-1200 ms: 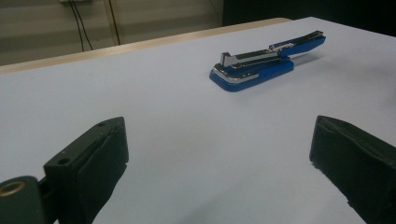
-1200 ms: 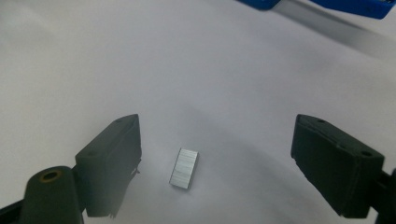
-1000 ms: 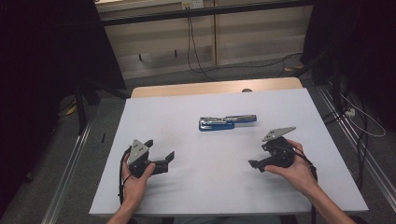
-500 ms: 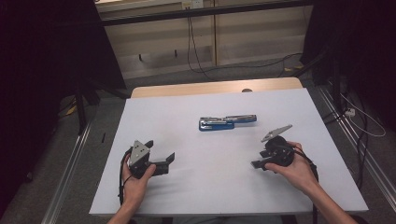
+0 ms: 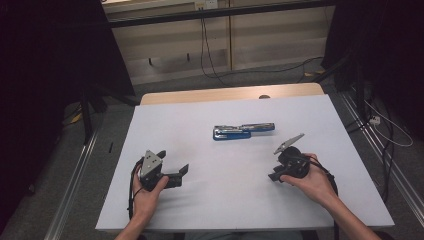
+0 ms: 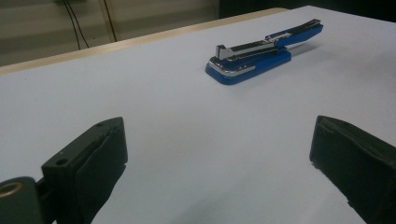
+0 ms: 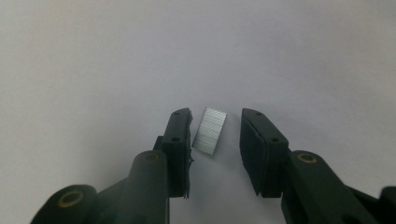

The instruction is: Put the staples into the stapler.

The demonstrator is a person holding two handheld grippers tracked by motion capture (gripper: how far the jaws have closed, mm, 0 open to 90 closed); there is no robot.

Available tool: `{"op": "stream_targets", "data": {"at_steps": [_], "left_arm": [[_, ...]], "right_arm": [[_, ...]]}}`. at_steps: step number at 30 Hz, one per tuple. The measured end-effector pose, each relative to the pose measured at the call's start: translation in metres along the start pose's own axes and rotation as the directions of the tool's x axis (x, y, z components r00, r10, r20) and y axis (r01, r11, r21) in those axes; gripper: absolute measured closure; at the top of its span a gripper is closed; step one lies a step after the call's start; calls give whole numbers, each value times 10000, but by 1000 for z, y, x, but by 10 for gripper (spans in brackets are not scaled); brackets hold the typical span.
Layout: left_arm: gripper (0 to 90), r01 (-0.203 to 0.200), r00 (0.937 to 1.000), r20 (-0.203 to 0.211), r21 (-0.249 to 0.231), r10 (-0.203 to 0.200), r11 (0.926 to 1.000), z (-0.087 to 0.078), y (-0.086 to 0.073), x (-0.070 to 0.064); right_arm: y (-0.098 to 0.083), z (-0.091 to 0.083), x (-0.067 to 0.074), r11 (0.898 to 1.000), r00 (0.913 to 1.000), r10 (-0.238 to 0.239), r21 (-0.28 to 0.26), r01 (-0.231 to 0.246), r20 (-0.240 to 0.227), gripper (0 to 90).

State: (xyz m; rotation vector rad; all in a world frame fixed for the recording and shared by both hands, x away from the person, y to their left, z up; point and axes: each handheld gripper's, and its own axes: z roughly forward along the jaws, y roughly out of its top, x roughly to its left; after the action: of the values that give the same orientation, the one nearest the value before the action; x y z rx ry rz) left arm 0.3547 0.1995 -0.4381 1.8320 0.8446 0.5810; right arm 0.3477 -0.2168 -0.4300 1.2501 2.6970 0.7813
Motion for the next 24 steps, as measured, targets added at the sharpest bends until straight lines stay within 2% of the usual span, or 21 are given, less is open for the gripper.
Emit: {"op": "stream_targets", "data": {"at_steps": [4,11,15,24], "left_arm": [[42,-61,10000,45,32,61,10000,1,0,-1],[42,-78,10000,41,19,78,10000,0,0,-1],[42,-72,10000,67,23,72,10000,0,0,-1],[42,-71,9999,93,-48,71,10000,0,1,-2]], "right_arm": [[3,1,0,9996,9999,138,243,-138,5,678],[5,3,2,9986,9999,34,529,-40,108,729],[4,3,-1,9987,10000,-3,507,0,50,766],[5,3,-1,9981,9996,-259,554,255,71,777]]}}
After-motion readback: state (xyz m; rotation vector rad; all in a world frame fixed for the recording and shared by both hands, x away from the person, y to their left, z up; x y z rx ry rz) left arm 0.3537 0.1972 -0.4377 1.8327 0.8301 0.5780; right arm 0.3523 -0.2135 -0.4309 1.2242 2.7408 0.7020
